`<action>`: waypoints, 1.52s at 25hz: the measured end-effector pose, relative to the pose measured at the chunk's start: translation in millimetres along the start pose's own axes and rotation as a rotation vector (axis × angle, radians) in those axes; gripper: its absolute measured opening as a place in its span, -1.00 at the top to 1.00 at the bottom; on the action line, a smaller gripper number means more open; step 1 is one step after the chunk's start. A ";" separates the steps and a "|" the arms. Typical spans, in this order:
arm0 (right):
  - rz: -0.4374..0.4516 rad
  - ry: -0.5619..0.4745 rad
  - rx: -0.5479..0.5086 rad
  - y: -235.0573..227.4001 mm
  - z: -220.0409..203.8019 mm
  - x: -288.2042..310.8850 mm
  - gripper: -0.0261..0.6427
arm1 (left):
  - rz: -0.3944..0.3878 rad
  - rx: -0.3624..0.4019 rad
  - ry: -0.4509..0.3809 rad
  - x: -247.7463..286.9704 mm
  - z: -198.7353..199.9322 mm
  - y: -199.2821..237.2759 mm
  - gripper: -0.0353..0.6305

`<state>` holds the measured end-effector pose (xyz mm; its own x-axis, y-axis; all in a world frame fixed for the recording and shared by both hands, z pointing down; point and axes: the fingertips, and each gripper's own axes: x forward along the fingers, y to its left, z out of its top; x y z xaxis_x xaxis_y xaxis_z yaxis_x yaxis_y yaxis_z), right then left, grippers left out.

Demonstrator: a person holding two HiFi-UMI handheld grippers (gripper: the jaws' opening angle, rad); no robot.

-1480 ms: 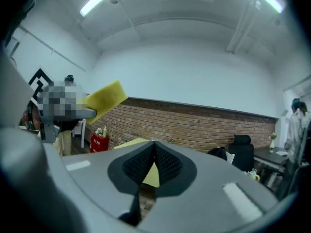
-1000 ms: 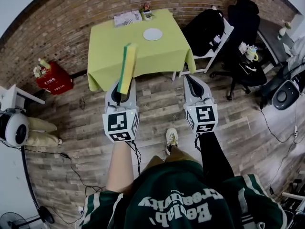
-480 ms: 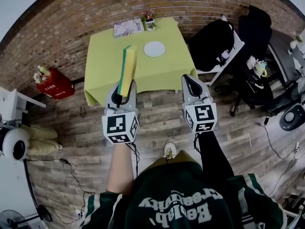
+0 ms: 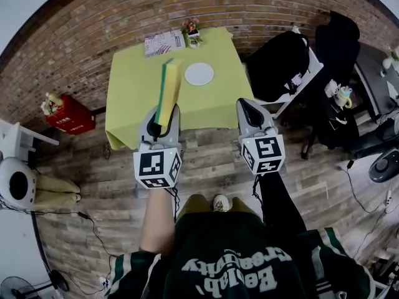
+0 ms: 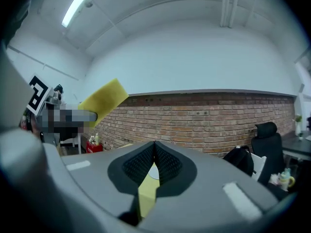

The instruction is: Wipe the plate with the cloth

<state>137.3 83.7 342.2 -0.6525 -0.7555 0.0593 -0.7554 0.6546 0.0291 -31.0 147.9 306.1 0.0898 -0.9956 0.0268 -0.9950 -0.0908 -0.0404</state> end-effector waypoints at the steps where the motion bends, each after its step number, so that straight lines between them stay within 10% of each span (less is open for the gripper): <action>1: -0.001 0.002 0.009 -1.9 -0.6 3.8 0.88 | -0.007 -0.003 0.000 3.9 0.0 1.3 0.50; 38: -0.185 0.112 0.004 -105.7 -13.5 313.1 0.88 | -0.292 -0.035 0.040 335.3 -36.4 143.2 0.50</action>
<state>13.7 -221.7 371.1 -0.4920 -0.8550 0.1640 -0.8619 0.5049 0.0463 -145.0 -198.0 345.6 0.3714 -0.9257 0.0716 -0.9283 -0.3717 0.0094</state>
